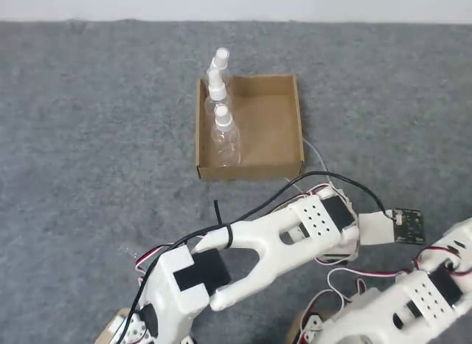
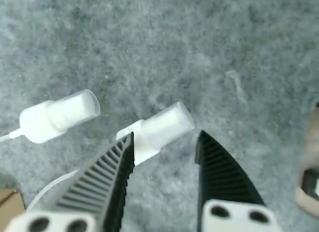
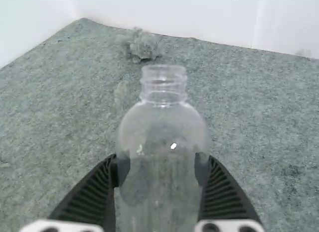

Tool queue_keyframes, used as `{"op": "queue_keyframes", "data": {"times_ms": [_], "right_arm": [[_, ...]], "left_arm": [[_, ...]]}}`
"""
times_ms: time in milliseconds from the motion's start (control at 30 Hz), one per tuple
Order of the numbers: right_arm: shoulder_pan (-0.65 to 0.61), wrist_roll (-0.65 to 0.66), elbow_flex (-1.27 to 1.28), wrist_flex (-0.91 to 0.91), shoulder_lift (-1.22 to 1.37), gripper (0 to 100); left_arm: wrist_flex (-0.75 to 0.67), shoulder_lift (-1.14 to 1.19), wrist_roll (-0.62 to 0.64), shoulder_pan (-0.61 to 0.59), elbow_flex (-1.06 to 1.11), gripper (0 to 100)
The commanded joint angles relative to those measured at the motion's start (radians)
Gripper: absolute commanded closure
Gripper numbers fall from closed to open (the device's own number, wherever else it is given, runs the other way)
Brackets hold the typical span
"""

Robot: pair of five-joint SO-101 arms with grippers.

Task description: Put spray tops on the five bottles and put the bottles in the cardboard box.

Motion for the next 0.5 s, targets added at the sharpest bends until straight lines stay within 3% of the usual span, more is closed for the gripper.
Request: {"op": "queue_keyframes", "data": {"times_ms": [0, 467], "right_arm": [[0.013, 0.015, -0.017, -0.025, -0.045, 93.2], [0.013, 0.015, -0.018, -0.025, -0.045, 93.2]], "left_arm": [[0.077, -0.014, -0.008, 0.026, -0.025, 83], [0.19, -0.014, -0.006, 0.063, -0.048, 85]]}}
